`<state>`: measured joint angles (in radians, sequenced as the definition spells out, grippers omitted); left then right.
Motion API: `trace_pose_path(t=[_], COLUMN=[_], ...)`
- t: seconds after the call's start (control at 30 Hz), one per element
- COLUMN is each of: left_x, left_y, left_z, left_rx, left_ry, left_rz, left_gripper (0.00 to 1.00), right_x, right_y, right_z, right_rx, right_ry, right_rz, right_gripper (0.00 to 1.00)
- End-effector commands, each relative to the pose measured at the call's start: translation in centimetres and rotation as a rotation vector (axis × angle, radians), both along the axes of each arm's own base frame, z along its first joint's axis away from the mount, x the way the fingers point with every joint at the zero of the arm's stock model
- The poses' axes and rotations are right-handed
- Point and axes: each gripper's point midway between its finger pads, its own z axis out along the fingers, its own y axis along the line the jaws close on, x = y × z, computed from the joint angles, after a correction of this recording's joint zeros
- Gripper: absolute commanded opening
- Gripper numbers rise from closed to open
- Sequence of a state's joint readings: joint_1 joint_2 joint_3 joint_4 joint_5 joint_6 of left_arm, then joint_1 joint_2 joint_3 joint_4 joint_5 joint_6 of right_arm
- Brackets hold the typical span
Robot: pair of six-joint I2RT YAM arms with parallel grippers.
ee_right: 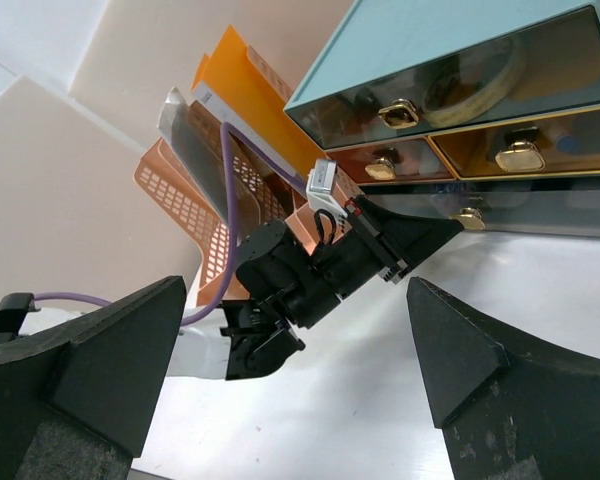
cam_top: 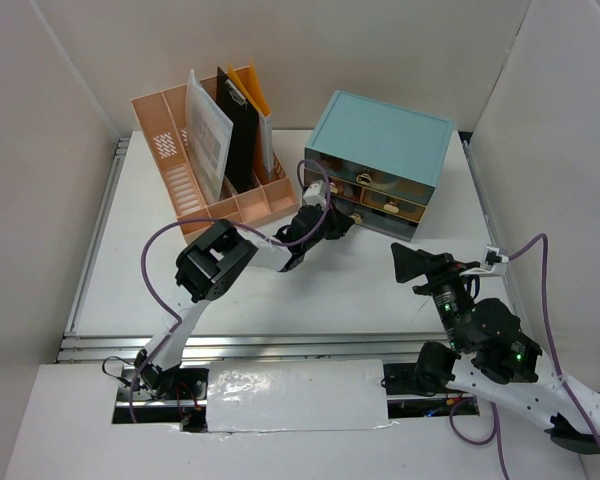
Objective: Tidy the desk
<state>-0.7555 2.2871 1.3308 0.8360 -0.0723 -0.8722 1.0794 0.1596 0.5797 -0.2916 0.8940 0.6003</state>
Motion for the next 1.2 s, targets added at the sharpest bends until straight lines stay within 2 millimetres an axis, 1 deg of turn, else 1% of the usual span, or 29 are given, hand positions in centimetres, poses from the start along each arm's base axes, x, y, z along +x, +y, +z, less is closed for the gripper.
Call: trace_pose_path(t=[0.0,0.1,0.13,0.27,0.37,0.67,0.77,0.83,0.87,0.9,0.93,0.97,1.0,1.03,1.07,1.1,1.13,1.17], left_x=[0.8,1.5,1.8,2.2,2.5,2.9,2.6,1.9,1.7,0.4,-0.3,-0.6,-2.0,-2.8,-3.1,-4.4,-5.4,-5.8], left_y=[-0.5,-1.0,-1.1,-1.1,-1.0,-1.4,-0.9,-0.2,0.7,1.5,2.1,3.2,3.6,4.3,5.2,5.6,6.3,7.3], left_z=[4.3,4.0,3.6,2.6,2.2,2.5,3.0,2.9,2.7,2.7,2.6,2.6,3.3,2.7,2.9,4.2,3.6,5.8], left_rx=[-0.108,-0.09,-0.077,-0.053,-0.045,-0.052,-0.058,-0.049,-0.037,-0.024,-0.003,0.027,0.053,0.101,0.131,0.151,0.208,0.207], left_ry=[-0.102,-0.102,-0.091,-0.079,-0.081,-0.109,-0.112,-0.073,-0.056,-0.031,-0.023,-0.028,-0.032,-0.011,-0.013,-0.027,-0.006,-0.024], left_rz=[0.011,0.016,0.018,0.034,0.047,0.041,0.053,0.07,0.109,0.129,0.15,0.203,0.214,0.23,0.269,0.268,0.276,0.309], left_gripper=[0.0,0.0,0.0,0.0,0.0,0.0,0.0,0.0,0.03,0.1,0.17,0.3,0.37,0.44,0.53,0.58,0.65,0.68], right_x=[0.0,-0.1,-0.1,-0.1,0.0,0.2,0.3,0.2,0.3,0.3,0.3,0.3,0.3,0.3,0.3,0.3,0.2,0.1], right_y=[-0.4,-0.5,-0.5,-0.9,-1.0,-0.8,-0.6,-0.5,-0.3,-0.3,-0.2,-0.1,0.0,0.1,0.3,0.3,0.5,0.7], right_z=[1.0,1.1,1.0,1.1,1.2,1.3,1.2,1.2,1.0,1.0,1.0,0.9,0.9,0.9,0.9,1.1,1.2,1.2], right_rx=[0.013,0.01,0.008,0.002,-0.002,-0.023,-0.032,-0.029,-0.037,-0.038,-0.035,-0.035,-0.034,-0.031,-0.031,-0.025,-0.03,-0.035], right_ry=[-0.025,-0.026,-0.026,-0.032,-0.039,-0.046,-0.043,-0.044,-0.038,-0.036,-0.034,-0.034,-0.034,-0.035,-0.034,-0.036,-0.033,-0.031], right_rz=[-0.012,-0.012,-0.014,-0.026,-0.03,-0.035,-0.036,-0.029,-0.026,-0.026,-0.026,-0.021,-0.019,-0.012,-0.005,-0.002,0.006,0.022], right_gripper=[1.0,1.0,1.0,1.0,1.0,1.0,1.0,1.0,1.0,1.0,1.0,1.0,1.0,1.0,1.0,1.0,1.0,1.0])
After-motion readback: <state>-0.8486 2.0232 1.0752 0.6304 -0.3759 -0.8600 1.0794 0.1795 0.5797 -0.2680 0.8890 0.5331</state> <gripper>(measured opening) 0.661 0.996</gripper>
